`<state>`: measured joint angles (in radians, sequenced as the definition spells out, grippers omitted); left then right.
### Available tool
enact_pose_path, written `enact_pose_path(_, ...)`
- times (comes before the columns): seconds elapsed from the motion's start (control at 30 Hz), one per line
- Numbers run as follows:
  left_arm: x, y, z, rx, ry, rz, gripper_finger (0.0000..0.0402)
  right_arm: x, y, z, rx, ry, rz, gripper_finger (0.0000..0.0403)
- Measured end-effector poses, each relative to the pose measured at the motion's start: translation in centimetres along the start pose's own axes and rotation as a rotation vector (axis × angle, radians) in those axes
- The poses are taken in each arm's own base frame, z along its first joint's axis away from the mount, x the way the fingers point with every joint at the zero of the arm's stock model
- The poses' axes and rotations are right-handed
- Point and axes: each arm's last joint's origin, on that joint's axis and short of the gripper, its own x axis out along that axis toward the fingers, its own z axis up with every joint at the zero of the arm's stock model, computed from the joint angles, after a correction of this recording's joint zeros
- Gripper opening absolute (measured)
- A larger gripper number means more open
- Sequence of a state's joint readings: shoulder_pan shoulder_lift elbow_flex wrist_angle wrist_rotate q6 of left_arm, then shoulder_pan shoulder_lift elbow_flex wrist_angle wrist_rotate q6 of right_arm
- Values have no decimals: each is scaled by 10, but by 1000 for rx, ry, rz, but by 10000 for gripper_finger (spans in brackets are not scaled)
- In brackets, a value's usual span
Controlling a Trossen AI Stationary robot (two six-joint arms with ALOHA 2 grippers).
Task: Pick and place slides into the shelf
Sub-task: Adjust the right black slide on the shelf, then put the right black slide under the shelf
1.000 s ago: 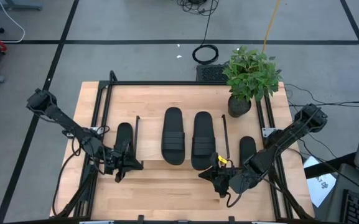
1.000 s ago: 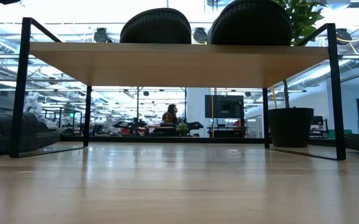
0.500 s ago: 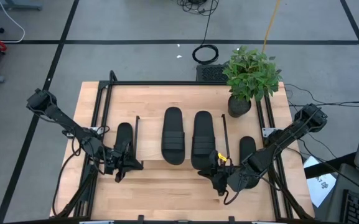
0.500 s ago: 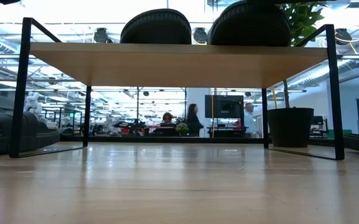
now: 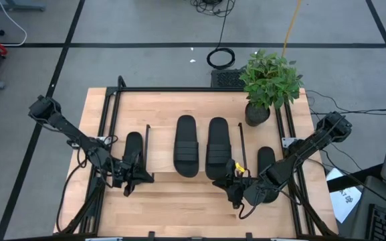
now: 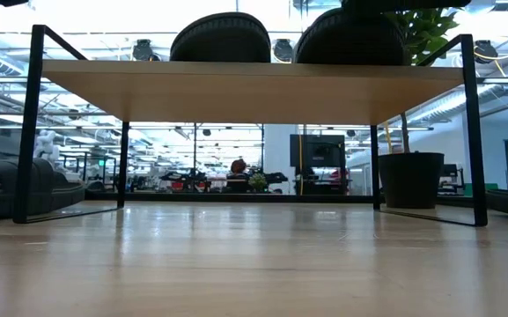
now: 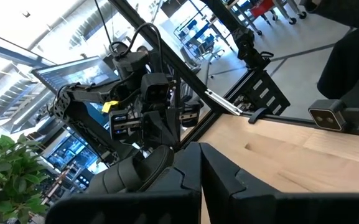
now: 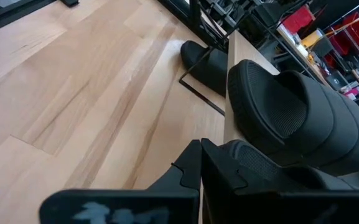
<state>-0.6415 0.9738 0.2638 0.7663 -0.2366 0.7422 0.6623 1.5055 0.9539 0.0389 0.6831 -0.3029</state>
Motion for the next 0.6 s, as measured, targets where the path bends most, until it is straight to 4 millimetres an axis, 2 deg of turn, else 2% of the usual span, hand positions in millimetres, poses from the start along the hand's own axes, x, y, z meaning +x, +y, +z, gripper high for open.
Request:
enact_pose_path(0.23, 0, 0, 0, 26, -3, -7, 2, -8, 4, 9, -22, -72, 9, 0)
enact_pose_path(0.4, 0, -1, 1, 146, -42, -40, 4, -12, 3, 11, -61, -98, 43, 0)
enact_pose_path(0.5, 4, 9, 5, 188, -45, -2, 1, -11, -9, 14, -61, -159, 93, 0)
enact_pose_path(0.6, 10, 32, 7, 195, 1, 22, 2, -15, -31, 19, -42, -239, 123, 0)
